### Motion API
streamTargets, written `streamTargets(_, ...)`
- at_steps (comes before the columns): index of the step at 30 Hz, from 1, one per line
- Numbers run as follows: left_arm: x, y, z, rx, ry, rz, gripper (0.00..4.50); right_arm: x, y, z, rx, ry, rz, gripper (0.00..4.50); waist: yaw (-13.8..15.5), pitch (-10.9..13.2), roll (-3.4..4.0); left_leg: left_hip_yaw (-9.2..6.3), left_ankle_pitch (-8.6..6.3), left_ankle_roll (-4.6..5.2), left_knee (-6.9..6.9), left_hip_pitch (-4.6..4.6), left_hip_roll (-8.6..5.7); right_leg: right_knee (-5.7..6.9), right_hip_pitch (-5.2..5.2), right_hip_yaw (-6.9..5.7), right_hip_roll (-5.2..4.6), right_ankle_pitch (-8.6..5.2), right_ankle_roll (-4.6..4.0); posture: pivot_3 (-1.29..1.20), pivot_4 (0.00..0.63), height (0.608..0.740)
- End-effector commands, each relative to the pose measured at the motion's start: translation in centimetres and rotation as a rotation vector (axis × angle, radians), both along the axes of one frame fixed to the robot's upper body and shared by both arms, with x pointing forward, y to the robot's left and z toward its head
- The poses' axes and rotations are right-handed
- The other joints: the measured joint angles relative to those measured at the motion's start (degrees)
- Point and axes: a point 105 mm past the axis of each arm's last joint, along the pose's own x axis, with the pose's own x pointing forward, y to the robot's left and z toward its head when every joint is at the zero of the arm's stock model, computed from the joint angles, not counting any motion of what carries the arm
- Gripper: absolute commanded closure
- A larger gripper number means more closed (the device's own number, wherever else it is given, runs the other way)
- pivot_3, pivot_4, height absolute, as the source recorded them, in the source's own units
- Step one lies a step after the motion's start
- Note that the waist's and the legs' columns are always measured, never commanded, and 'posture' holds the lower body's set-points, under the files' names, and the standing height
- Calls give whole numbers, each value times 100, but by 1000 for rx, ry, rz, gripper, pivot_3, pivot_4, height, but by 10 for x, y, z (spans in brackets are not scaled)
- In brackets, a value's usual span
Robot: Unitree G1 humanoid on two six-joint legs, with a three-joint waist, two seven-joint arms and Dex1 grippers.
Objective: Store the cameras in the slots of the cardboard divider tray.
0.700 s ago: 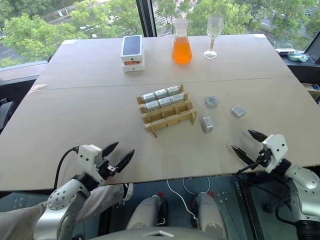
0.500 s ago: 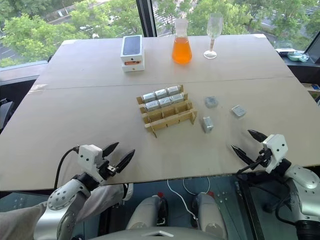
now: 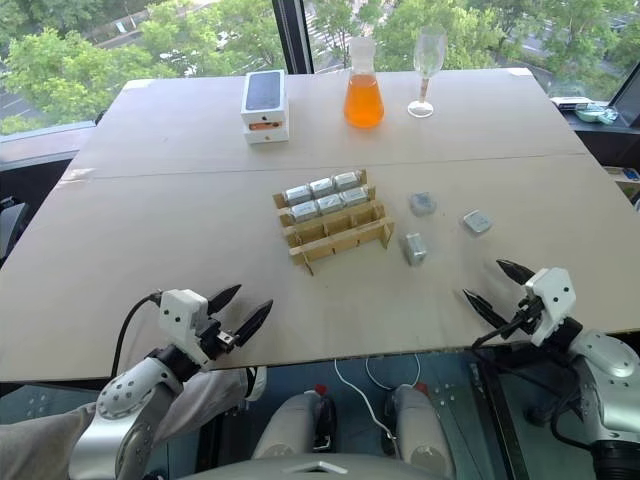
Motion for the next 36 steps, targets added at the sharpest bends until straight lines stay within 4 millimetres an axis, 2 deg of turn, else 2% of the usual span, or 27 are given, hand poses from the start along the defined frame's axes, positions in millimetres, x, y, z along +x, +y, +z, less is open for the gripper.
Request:
streamTargets(1,-2,-8,11,-6,-32,-51,690,9,-3,13,-20,-45,-28,0,-3,0,0,0,0,0,0,0,0,0,0,0,0,0,0,0,150,740)
streamTargets(7,-7,-19,18,32,-31,-180,690,33,-12,14,-70,-17,-114,0,-2,0,0,1,0,0,0,0,0,1,-1,0,1,0,0,0,150,740)
streamTargets(13,-7,-34,60,16,-83,-404,690,72,-17,20,-117,39,-157,0,-5,1,0,2,0,0,1,-2,-1,1,-3,1,1,0,-1,0,150,740)
streamTargets(19,-13,-42,84,55,-71,-585,690,108,-17,23,-109,85,-201,0,-24,2,1,4,2,-2,-1,-3,0,0,-3,6,8,7,-12,0,150,740)
streamTargets(25,-19,-41,100,112,-34,-660,690,117,-7,15,-69,172,-149,0,-21,6,-3,11,17,-28,-1,-5,-3,-4,-5,10,1,11,-19,0,150,740)
streamTargets(28,-19,-40,102,117,-30,-657,610,117,-6,15,-67,170,-142,801,-21,5,-3,12,17,-28,-1,-3,-3,-4,-3,13,1,2,-3,0,150,740)
streamTargets(31,-19,-40,103,115,-27,-656,610,117,-5,16,-56,165,-138,2273,-20,5,-3,12,17,-28,-1,-3,-2,-4,-4,13,1,3,-4,0,150,740)
streamTargets(32,-19,-39,103,110,-27,-655,610,116,-4,15,-58,162,-132,2587,-20,5,-3,12,17,-28,-1,-2,-2,-3,-3,13,1,3,-5,0,150,740)
streamTargets(36,-10,-39,103,123,-38,-628,610,113,1,28,-105,54,-103,2576,-16,5,-3,12,17,-29,-1,-3,-2,-3,-4,12,1,5,-7,0,150,740)
